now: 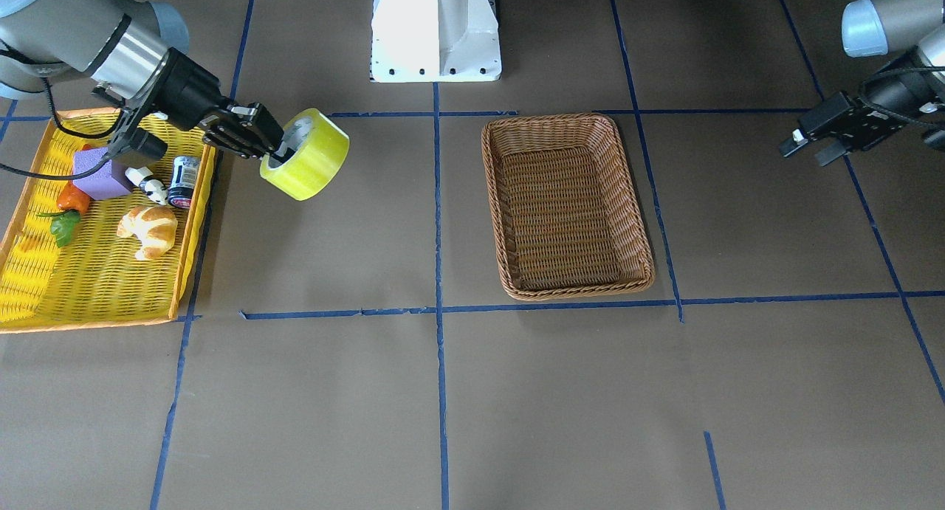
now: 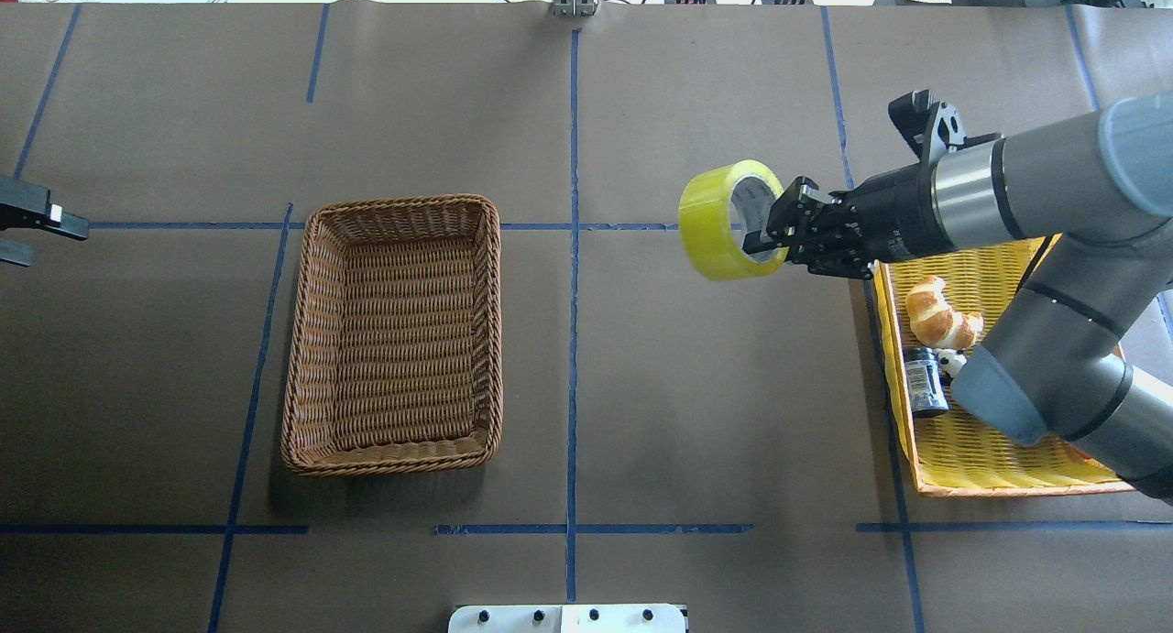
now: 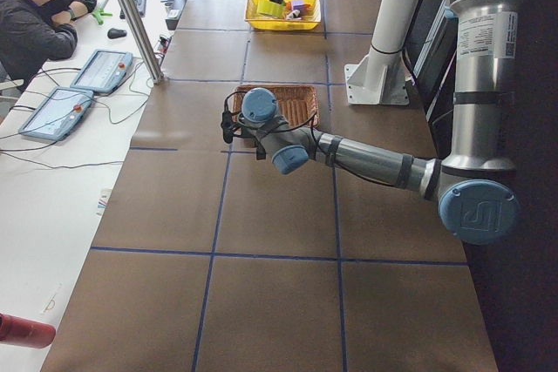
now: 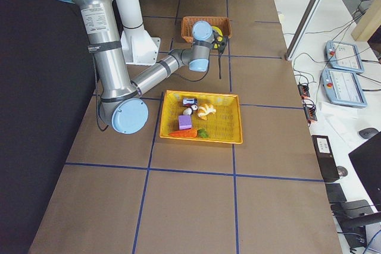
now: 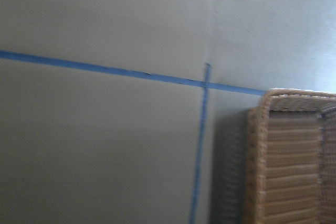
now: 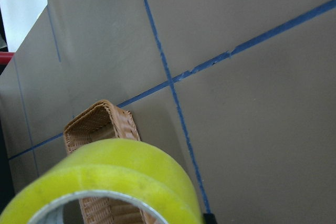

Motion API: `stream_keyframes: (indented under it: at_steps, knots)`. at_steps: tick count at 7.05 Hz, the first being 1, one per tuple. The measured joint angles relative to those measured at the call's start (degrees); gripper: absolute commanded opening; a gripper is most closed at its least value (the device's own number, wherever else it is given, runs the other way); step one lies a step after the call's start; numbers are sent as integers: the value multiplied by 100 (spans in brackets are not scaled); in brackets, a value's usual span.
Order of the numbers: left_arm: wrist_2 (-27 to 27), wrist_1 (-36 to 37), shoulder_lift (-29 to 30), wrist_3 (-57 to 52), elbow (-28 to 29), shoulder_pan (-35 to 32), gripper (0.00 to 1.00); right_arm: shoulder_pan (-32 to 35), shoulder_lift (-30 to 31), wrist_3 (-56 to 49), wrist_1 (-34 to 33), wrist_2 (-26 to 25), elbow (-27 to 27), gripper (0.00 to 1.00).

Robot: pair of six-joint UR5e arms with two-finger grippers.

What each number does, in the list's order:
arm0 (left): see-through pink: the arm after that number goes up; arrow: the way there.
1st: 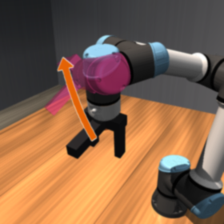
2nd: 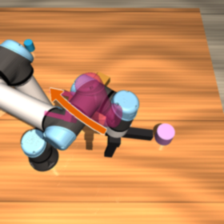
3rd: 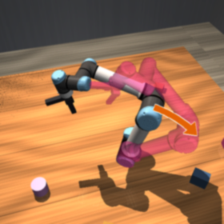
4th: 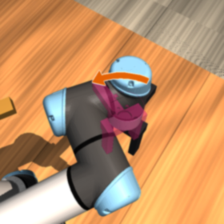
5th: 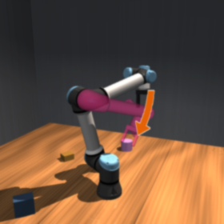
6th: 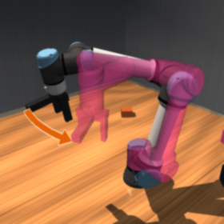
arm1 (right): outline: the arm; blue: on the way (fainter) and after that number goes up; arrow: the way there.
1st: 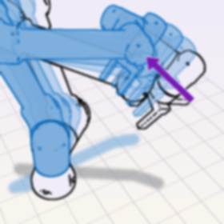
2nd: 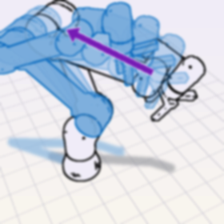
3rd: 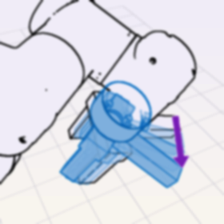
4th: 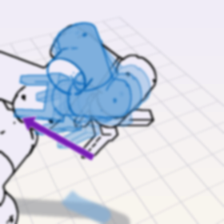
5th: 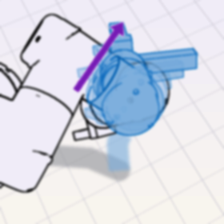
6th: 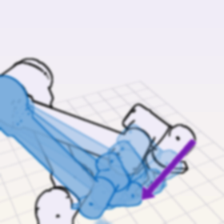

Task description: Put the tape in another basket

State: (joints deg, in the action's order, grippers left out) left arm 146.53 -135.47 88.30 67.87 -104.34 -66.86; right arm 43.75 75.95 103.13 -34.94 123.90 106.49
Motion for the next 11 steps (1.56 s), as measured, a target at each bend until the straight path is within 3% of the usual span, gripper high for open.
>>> stream_keyframes:
  at_steps: [4,8,11]
  knots:
    - [-147,-2251,551,3175,-141,648,100,-497,6,920,1641,-487,-54,2]
    - [-1587,-4329,1025,5694,-177,1448,100,-1484,-73,1281,3083,-1743,-105,2]
    - [-3236,-5404,1438,7075,-176,2323,100,-1707,-228,1299,3256,-1866,-103,2]
